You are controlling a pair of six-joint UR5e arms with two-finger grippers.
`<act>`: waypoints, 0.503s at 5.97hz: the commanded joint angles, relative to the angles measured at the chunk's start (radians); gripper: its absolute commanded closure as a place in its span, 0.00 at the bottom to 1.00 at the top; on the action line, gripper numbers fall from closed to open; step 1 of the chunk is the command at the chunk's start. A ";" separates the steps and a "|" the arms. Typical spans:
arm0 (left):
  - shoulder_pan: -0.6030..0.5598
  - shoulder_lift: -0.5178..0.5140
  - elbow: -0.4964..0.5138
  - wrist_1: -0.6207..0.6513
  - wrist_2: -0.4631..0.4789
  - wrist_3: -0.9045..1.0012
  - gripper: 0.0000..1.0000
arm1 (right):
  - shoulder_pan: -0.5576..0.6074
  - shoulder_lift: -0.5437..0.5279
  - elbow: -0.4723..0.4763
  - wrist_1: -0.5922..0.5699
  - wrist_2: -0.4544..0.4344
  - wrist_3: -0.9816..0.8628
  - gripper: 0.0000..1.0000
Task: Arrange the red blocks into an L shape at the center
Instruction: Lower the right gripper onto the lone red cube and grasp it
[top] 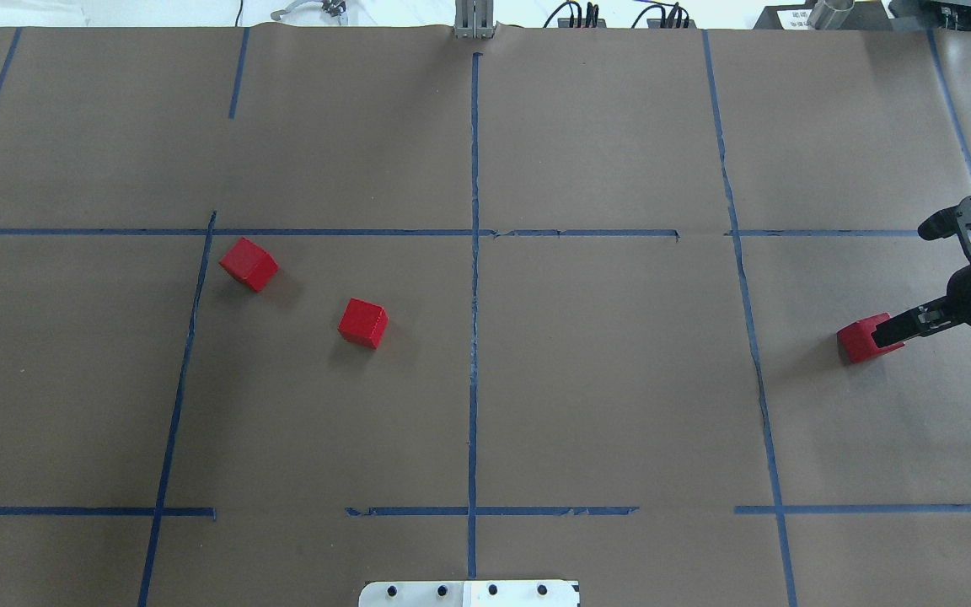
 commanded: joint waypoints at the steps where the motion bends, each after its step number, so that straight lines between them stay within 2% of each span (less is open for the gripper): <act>1: 0.000 0.000 -0.005 0.002 0.002 0.000 0.00 | -0.010 0.046 -0.070 0.001 0.000 0.005 0.01; 3: 0.000 0.000 -0.005 0.002 0.000 0.000 0.00 | -0.027 0.053 -0.097 0.001 0.000 0.006 0.01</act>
